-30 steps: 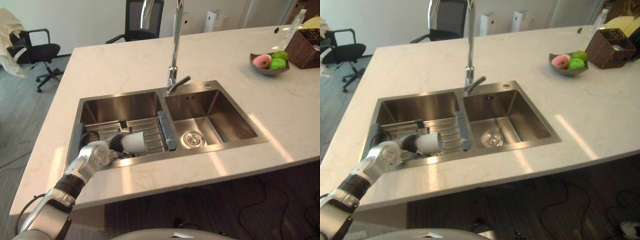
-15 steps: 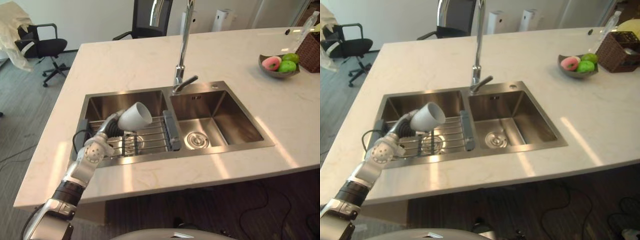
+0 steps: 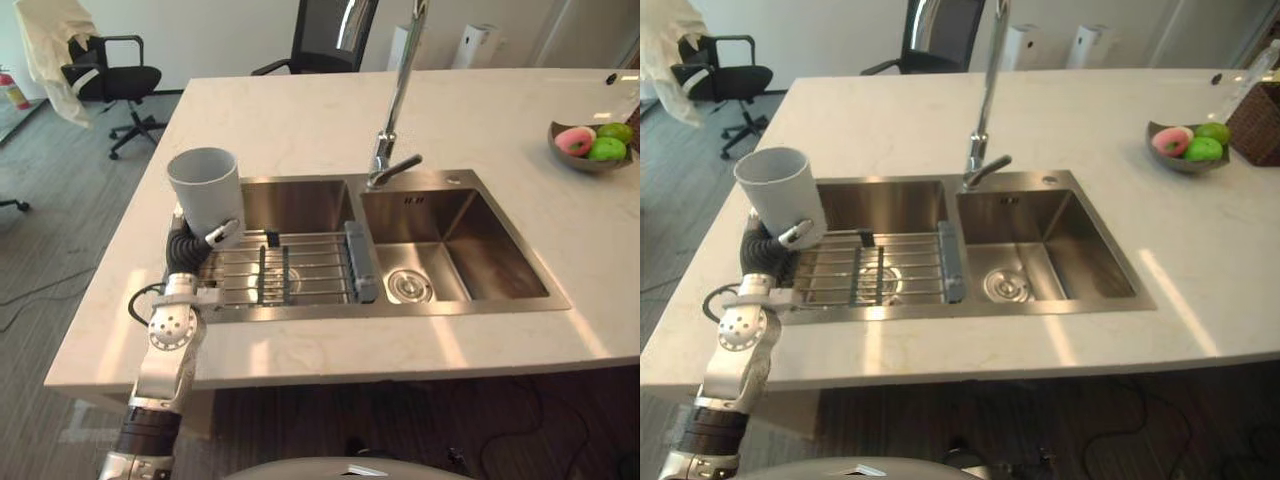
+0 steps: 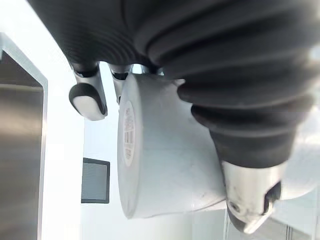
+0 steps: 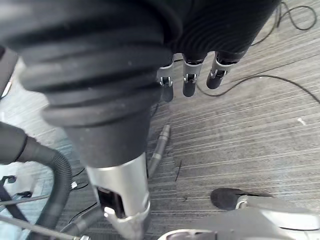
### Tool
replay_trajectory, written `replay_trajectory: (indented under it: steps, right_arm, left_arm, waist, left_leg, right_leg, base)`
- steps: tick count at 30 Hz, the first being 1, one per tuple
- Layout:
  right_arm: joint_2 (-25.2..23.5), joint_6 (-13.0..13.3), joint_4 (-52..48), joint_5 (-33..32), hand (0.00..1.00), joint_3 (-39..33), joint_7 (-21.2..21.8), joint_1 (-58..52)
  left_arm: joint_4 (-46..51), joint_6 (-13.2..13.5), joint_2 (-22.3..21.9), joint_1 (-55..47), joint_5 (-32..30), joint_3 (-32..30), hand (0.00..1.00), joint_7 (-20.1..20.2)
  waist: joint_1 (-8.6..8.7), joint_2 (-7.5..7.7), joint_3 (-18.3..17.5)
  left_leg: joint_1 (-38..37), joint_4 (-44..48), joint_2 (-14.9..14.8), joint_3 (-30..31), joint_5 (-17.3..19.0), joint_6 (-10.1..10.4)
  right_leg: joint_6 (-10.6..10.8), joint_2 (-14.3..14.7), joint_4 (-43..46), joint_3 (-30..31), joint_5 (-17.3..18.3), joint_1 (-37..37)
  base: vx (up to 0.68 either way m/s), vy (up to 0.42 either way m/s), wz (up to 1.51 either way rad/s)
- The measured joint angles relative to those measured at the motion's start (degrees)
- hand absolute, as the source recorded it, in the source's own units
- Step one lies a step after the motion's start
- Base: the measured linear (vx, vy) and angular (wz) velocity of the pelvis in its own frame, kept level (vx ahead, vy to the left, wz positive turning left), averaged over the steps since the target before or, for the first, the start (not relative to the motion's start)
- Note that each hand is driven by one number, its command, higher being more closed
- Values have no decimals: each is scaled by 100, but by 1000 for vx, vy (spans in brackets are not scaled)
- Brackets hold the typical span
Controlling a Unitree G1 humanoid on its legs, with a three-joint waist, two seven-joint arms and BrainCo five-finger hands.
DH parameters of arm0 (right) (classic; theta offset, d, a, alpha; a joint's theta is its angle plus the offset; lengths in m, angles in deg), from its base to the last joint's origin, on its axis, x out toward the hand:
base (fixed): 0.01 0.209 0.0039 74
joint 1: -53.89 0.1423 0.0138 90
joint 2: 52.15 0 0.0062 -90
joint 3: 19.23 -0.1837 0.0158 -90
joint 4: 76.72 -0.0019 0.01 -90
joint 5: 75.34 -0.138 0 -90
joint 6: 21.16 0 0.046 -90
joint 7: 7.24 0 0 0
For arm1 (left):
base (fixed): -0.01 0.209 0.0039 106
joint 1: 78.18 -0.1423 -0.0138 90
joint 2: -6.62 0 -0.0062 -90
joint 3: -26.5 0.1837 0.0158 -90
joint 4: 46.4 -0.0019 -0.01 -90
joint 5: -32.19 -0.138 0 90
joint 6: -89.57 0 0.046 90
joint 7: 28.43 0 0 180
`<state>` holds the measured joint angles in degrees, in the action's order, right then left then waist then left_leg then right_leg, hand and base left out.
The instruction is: Walk over to the sink, pick up the cup, carry it to the dishwasher, place the cup inside the dishwasher, then close the dishwasher door
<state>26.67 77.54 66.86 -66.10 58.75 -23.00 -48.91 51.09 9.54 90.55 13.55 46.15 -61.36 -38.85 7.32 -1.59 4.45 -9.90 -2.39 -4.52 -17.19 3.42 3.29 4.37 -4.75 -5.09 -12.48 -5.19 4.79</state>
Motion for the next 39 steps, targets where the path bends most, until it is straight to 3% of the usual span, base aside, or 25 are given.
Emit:
replay_trajectory:
  steps: [5,6,12,15,19,23,26,30,36,39]
  right_arm:
    - [-3,342,-106,-63,0,128,69,21]
    - [70,414,-65,-672,0,355,308,18]
    - [106,521,-16,-689,0,340,358,-4]
    - [128,515,39,-856,0,216,643,-227]
    - [116,507,158,-1197,0,4,978,-500]
    - [93,477,409,-1756,0,-287,1412,-606]
    - [19,459,497,-1811,0,-448,1437,-430]
    - [-13,490,537,-1855,0,-499,1436,-197]
    - [-41,517,660,-1778,0,-504,1481,-111]
    - [-17,512,845,-1704,0,-518,1625,-136]
  left_arm:
    - [167,380,-61,-329,316,-6,100,81]
    - [321,750,-101,-407,443,22,100,210]
    - [474,768,-291,-405,444,-109,100,160]
    - [529,874,-413,-353,441,-110,100,37]
    - [527,952,-469,-351,453,-213,100,-193]
    - [528,1045,-575,-371,509,-190,100,-299]
    - [528,1046,-537,-378,515,-192,100,-323]
    - [528,1051,-435,-380,612,-190,100,-322]
    - [781,1046,-358,-413,602,-215,100,-437]
    - [1142,1035,-460,-518,533,-286,100,-530]
  waist:
    - [-116,42,-26]
    - [-125,11,-142]
    - [-105,-1,-149]
    - [64,-70,-173]
    - [57,-86,-174]
    - [-68,-128,-273]
    - [-134,-98,-263]
    - [-380,-22,-262]
    - [-458,51,-278]
    - [-593,86,-244]
  left_leg:
    - [37,-5,6,60,-14,-12]
    - [106,-3,16,107,-37,-13]
    - [189,291,-35,-145,161,-4]
    - [193,322,-18,-46,196,-25]
    - [193,317,4,174,183,-41]
    - [224,-33,125,639,-99,-94]
    - [271,-203,171,946,-282,-118]
    - [294,-206,191,1091,-336,-123]
    - [375,-239,186,1241,-321,-111]
    - [509,24,187,1417,-295,-106]
  right_leg:
    - [7,-6,0,-63,5,-6]
    - [7,-9,0,-96,1,-53]
    - [9,35,0,243,-47,-182]
    - [14,12,0,209,-42,-167]
    - [13,-23,0,-37,-6,-67]
    - [51,-118,12,-508,71,21]
    - [57,-149,41,-758,76,103]
    - [55,-167,41,-884,77,169]
    - [61,-175,43,-962,187,222]
    - [73,-147,84,-1024,269,282]
  base:
    - [-20,-15,5]
    - [-7,-7,4]
    - [-13,0,-22]
    - [-10,-6,-8]
    - [-19,-19,26]
    - [-14,-7,58]
    - [-36,-20,54]
    - [-66,-10,23]
    - [-62,-7,12]
    - [15,-17,37]
